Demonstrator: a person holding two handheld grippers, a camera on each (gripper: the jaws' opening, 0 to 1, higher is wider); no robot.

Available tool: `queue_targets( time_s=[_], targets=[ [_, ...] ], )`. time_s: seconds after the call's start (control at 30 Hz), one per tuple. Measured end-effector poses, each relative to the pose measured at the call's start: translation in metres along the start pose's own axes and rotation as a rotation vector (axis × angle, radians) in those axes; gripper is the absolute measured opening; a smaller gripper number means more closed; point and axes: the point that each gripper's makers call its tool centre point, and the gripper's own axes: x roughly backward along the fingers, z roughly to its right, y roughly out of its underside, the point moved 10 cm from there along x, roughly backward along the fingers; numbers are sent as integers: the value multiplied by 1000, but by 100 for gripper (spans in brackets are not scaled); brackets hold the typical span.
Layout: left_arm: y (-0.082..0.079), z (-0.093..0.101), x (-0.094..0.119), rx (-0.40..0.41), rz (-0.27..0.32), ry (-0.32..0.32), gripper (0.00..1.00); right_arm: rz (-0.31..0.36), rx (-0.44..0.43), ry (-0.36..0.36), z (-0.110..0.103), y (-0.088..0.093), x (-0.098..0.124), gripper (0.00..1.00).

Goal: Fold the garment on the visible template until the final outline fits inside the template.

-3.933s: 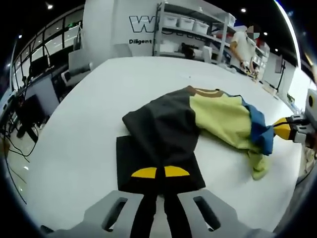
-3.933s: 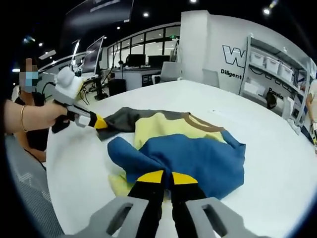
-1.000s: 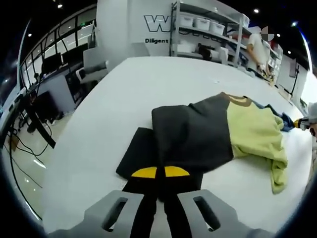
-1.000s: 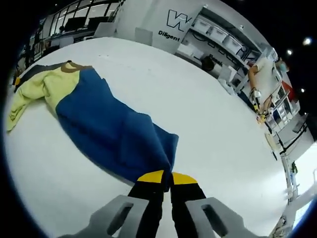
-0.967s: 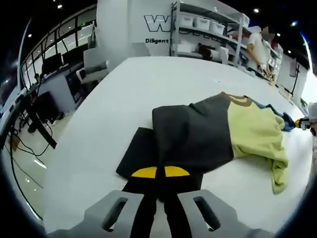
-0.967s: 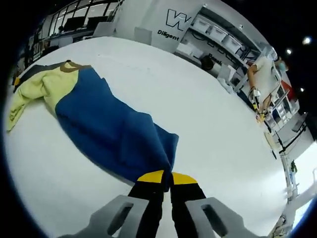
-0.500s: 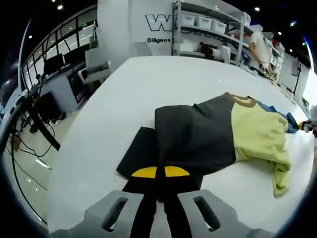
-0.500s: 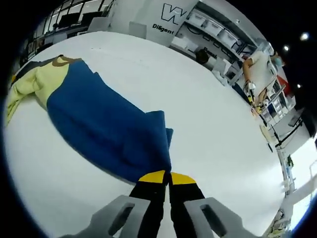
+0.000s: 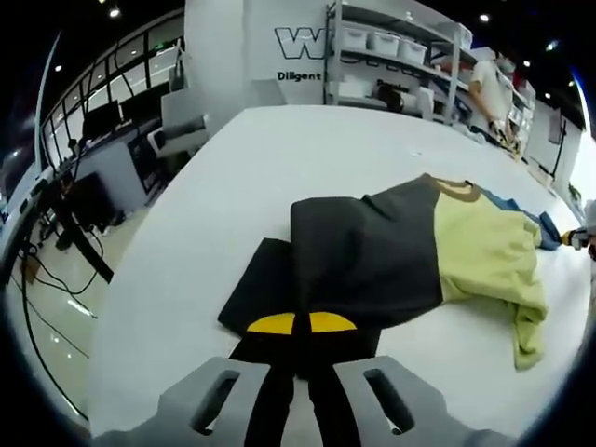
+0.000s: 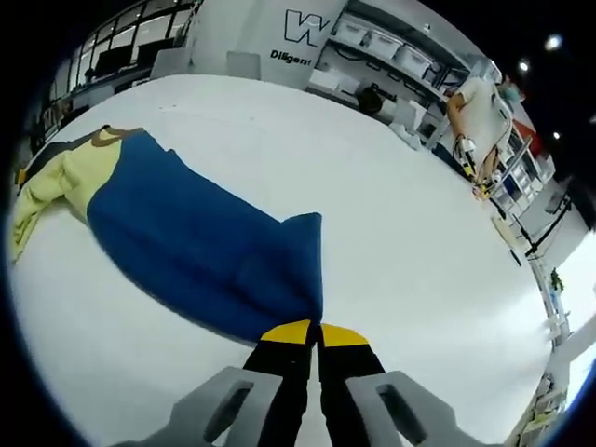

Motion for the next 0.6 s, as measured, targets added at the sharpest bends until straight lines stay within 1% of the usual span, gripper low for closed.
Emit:
queue_targets(
  time_s=[0.07, 0.1, 0.17, 0.2, 0.23, 0.3, 0.37, 0.43, 0.47, 0.53, 0.6],
  targets=[
    [0, 1, 0, -7, 0, 0, 1, 3, -14, -14, -1, 1, 0, 0],
    [0, 1, 1, -8, -2, 1, 3, 7, -17, -16, -1, 0, 0, 0],
    [-1, 2, 4, 4, -4, 5, 12, 56, -63, -57, -5, -3, 4, 0],
    [-1, 4, 5, -4, 5, 6, 21, 83, -74, -67, -6, -5, 5, 7],
    [-2, 6, 6, -16, 10, 4, 28, 97, -82, -72, -8, -6, 7, 13],
    [-2, 9, 7, -34, 7, 3, 37, 122, -92, -97, -13, -8, 10, 24],
    [-4, 15, 10, -73, 12, 16, 39, 147, -86, -131, -20, -11, 14, 29],
    [-5, 20, 12, -87, 15, 31, 45, 176, -87, -170, -30, -16, 18, 37],
    [-6, 22, 13, -89, 17, 30, 47, 185, -87, -175, -33, -17, 19, 43],
    [-7, 27, 15, -99, 19, 25, 53, 193, -82, -191, -41, -20, 23, 48],
    [-8, 30, 17, -90, 22, 32, 59, 202, -71, -206, -48, -23, 25, 53]
  ],
)
